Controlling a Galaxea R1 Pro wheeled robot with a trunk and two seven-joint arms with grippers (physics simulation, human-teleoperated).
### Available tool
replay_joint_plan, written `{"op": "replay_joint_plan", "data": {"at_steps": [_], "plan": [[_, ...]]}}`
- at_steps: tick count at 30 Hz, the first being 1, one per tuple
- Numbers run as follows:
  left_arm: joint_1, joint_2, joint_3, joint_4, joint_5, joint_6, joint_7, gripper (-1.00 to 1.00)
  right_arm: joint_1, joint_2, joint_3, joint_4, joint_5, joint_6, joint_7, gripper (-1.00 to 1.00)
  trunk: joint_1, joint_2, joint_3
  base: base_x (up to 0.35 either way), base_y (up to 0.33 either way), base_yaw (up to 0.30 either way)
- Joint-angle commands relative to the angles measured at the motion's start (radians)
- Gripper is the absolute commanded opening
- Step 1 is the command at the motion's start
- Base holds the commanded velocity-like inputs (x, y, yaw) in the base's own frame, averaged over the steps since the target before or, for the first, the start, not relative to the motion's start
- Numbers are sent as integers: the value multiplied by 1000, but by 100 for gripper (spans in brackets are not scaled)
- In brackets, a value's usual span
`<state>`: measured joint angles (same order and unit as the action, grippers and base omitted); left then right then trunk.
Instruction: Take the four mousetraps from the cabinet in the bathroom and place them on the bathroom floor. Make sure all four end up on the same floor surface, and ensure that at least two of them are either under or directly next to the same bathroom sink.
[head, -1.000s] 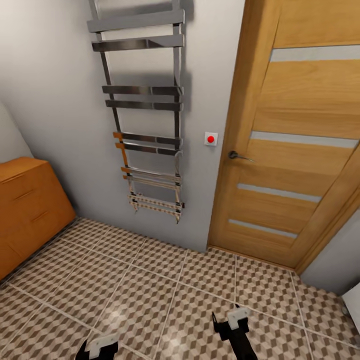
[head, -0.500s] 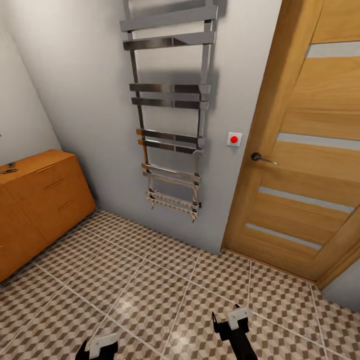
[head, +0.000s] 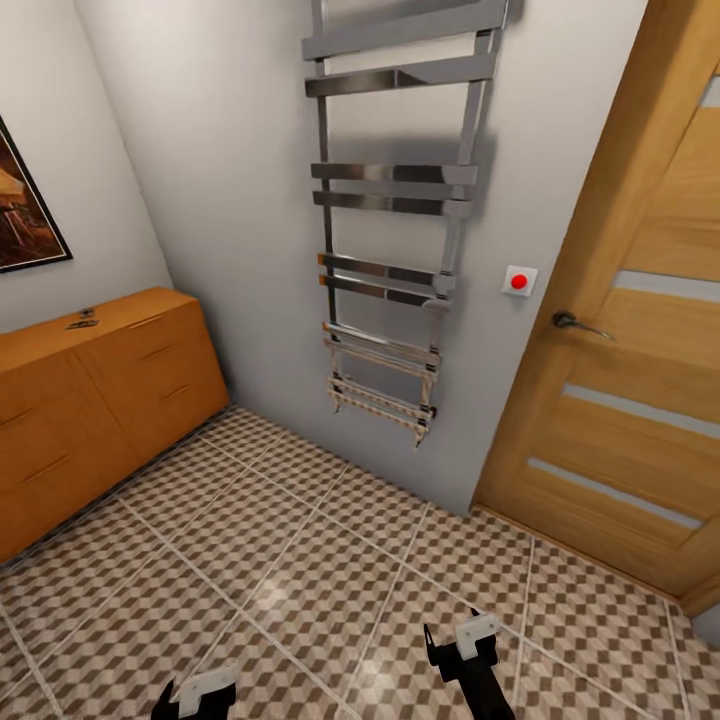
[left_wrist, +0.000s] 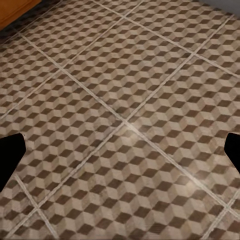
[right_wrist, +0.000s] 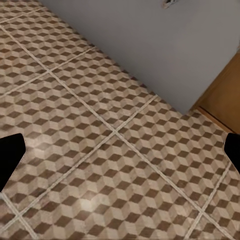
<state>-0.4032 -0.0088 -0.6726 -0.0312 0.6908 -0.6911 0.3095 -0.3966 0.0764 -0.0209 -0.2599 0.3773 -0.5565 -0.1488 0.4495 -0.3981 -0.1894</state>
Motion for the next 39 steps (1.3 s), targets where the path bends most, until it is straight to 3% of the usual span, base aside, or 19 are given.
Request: {"op": "replay_joint_plan", "data": {"at_steps": [1, 29, 39], "plan": [[-1, 0, -8, 0, 0, -1, 10, 100, -1, 0, -2, 1, 11, -2, -8, 100, 1, -2, -2, 0, 0, 248], [-1, 0, -8, 0, 0, -1, 10, 100, -1, 0, -2, 3, 11, -2, -8, 100, 1, -2, -17, 0, -1, 248], [-1, 0, -9, 0, 0, -1, 10, 100, -1, 0, -1, 4, 11, -2, -8, 100, 1, -2, -22, 0, -123, 248]]}}
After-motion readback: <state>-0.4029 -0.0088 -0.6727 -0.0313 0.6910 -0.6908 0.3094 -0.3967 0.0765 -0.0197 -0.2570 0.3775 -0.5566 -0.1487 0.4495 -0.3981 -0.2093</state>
